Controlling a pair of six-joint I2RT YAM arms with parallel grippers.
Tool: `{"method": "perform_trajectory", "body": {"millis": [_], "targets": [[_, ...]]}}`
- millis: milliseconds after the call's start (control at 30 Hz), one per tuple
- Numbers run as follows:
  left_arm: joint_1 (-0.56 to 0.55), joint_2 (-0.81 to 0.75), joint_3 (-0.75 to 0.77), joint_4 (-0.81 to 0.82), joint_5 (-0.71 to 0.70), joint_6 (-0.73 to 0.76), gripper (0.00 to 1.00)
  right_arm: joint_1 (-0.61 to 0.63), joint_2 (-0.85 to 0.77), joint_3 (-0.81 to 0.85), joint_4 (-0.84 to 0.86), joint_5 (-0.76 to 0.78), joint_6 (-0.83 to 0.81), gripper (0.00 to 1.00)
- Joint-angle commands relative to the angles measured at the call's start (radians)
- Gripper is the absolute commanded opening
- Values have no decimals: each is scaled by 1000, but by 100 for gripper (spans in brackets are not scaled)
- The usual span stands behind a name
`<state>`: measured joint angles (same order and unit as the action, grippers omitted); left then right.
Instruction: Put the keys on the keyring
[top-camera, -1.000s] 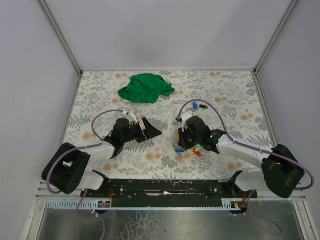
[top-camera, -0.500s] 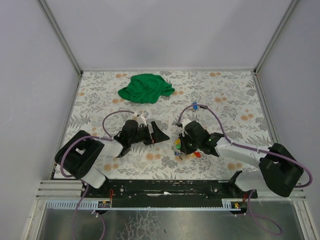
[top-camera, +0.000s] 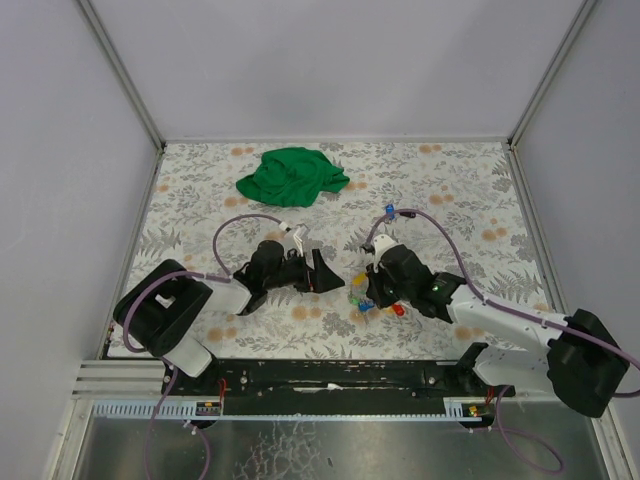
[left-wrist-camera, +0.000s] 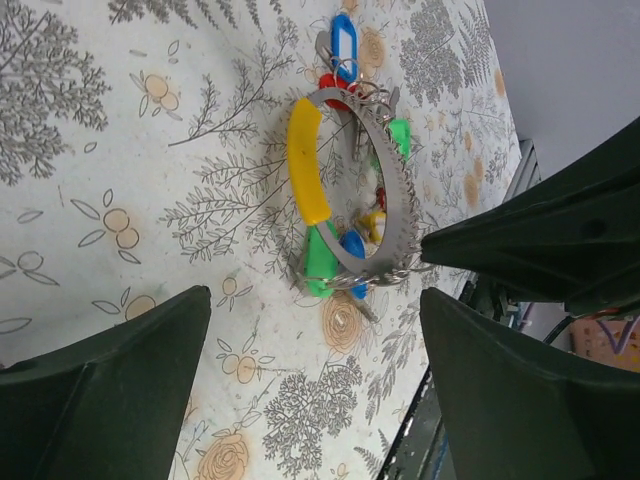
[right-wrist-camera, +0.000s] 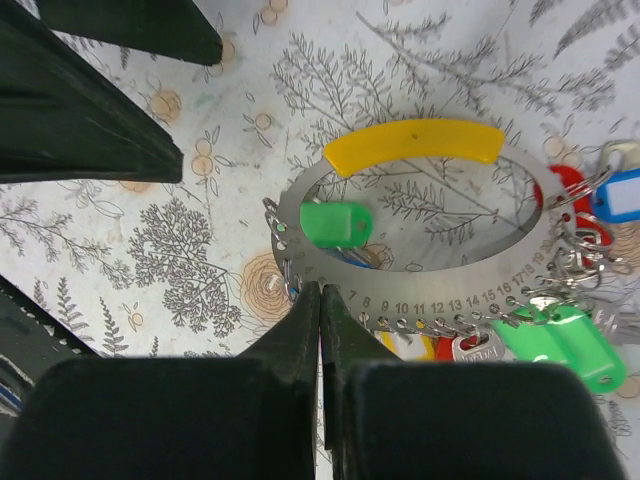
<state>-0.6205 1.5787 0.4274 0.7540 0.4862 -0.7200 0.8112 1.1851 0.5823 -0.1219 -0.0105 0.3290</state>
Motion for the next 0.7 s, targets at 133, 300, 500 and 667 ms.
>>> {"method": "perform_trajectory", "body": {"millis": [133,300,500,667], "targets": [[-3,30,59,126,23,106,81,9,-131,3,46,44,-139,0],[37,144,71,274,115,-42,79,9,-160,-3,72,-5,-194,0],[32,250,102,348,186,-182,72,9,-165,-49,132,-51,-189,0],[32,322,122,407,211,-281,70,11,-158,-76,167,-81,-184,0]]}}
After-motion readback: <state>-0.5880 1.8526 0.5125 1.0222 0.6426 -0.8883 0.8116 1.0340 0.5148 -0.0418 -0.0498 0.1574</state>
